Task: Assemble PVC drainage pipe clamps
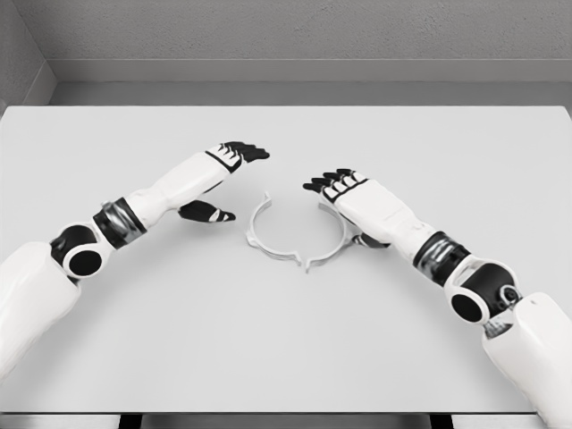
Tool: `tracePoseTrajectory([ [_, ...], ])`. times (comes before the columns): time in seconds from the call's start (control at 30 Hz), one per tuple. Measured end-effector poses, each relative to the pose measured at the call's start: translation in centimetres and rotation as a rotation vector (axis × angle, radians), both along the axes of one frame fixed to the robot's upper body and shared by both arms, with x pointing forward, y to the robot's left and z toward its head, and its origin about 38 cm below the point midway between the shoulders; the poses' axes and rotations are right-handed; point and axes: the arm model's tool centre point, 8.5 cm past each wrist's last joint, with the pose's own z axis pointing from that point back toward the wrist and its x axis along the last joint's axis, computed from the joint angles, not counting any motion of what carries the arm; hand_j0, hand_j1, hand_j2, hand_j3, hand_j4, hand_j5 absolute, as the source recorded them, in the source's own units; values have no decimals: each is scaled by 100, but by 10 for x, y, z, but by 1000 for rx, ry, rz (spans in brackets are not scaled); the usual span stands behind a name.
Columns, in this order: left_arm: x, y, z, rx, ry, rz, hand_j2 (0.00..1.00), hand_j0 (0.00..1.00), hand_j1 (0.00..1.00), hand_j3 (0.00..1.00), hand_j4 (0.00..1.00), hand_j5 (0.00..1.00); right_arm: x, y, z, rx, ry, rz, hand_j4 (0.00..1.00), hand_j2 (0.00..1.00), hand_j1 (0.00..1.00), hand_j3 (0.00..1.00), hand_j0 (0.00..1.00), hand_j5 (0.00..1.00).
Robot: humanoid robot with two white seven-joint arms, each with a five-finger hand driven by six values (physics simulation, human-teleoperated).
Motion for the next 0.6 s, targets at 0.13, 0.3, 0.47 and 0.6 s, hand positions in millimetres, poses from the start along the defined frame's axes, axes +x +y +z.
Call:
tracePoseTrajectory([
  [0.13,3,-1,3,-2,-7,1,100,100,100,100,100,100,1,6,1,3,-1,7,100,100,100,100,100,100],
  [0.3,5,1,3,2,-4,8,100,100,100,100,100,100,0,8,-1,3,3,9,100,100,100,100,100,100],
  [0.47,6,2,-3,10,9,15,100,100,100,100,100,100,0,-35,11,31,-26,-109,100,100,100,100,100,100],
  [0.6,6,-5,-5,6,13,6,100,100,100,100,100,100,3,-115,63,83,-166,-246,100,100,100,100,100,100],
])
